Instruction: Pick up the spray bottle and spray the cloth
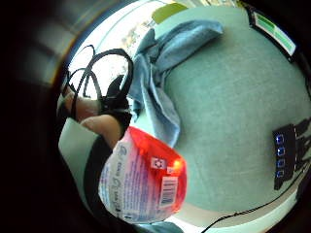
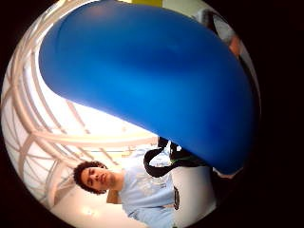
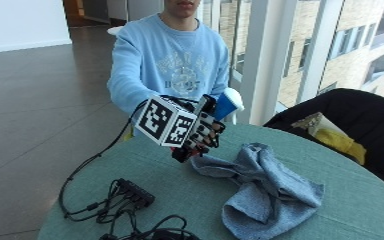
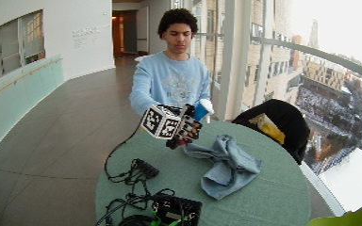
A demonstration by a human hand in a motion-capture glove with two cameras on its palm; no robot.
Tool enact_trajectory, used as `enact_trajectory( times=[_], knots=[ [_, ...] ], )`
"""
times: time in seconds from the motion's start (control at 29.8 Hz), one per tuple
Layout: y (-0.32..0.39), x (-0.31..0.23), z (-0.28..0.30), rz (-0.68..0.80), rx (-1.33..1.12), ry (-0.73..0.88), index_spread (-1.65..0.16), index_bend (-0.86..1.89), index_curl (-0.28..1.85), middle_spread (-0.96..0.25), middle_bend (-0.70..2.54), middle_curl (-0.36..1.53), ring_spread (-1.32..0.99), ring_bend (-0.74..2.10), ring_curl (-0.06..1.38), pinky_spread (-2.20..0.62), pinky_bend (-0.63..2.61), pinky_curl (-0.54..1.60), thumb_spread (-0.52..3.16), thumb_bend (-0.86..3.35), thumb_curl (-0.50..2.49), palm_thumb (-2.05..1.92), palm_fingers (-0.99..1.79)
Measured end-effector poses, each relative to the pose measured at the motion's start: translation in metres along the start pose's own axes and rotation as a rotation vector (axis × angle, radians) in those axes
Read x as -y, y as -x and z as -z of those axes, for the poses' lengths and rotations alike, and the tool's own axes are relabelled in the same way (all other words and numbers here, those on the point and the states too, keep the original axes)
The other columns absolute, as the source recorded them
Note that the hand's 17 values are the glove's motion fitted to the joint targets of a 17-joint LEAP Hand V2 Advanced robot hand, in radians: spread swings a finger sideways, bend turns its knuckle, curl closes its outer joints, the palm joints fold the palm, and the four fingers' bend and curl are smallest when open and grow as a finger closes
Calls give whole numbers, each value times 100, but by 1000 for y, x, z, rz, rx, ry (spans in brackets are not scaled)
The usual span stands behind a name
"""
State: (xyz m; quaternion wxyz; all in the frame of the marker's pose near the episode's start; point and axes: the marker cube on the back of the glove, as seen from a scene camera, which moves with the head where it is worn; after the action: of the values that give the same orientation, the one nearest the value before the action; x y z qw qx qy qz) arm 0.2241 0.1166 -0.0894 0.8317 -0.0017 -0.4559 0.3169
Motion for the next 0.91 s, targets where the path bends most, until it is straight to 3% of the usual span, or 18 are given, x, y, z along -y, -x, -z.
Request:
enact_trajectory(
  times=[0.34, 0.91],
  knots=[
    [-7, 16, -18, -141, 2, 145, -17, 15, 41, -5, 47, 46, -3, 56, 40, 14, 20, 32, 109, -2, 42, 71, 122],
    [-8, 19, -31, -146, -9, 182, -15, 15, 42, -5, 49, 47, -3, 58, 40, 14, 19, 33, 110, -2, 42, 72, 121]
  ],
)
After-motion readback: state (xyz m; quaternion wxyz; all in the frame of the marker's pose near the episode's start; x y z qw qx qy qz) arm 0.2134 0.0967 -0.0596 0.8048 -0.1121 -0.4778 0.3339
